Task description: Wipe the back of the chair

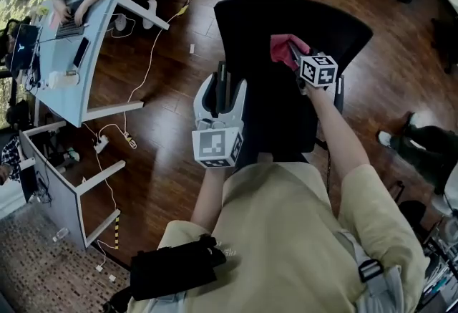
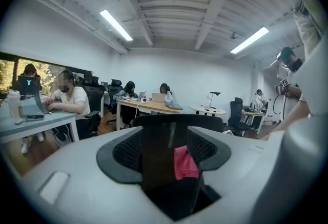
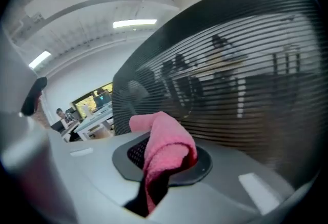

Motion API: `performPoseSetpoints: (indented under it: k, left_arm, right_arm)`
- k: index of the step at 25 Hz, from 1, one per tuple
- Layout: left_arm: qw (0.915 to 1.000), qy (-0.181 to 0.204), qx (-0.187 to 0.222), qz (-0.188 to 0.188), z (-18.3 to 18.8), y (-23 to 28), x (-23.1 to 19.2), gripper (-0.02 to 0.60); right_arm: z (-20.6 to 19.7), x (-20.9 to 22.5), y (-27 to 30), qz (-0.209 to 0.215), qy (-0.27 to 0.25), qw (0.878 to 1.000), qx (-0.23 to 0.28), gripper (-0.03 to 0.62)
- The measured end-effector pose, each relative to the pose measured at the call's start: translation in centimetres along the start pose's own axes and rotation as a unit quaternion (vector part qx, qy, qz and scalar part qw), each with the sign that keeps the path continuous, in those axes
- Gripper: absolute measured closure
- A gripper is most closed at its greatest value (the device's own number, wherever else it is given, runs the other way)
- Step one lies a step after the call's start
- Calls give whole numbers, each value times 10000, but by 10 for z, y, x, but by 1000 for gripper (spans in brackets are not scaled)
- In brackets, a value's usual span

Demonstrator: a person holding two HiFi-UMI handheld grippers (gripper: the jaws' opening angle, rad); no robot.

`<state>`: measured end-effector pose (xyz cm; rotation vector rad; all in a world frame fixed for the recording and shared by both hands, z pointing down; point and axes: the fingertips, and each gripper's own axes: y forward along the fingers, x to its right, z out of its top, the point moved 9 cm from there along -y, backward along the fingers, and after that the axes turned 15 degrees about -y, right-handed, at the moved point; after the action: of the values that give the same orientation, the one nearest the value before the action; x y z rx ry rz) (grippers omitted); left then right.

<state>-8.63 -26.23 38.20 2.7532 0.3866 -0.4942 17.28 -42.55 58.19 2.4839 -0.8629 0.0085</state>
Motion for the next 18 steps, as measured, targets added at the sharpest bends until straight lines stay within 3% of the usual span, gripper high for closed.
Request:
performPoseSetpoints:
  k: [4,8,11,14,18]
  left_arm:
    - [9993,36,-25,-378,0,23,21,334]
    - [9987,36,-52,-497,3,32,33,334]
    - [9993,-19,-66,-362,2,29,31,334]
    - [9999,-47,-42,-153,2,17,23,334]
    - [9998,3,-129,181,-8,-2,8,334]
  right_arm:
    - [-43,90,-107,-1279,332,9909,-249,553]
    - [-50,116,-144,-1566,391,9865,-272,554]
    - [-45,80,-112,-1081,305,9933,-281,554]
    - [-40,8,-47,-74,204,9994,-277,553]
    - [-23,-98,36,1119,208,9935,83,553]
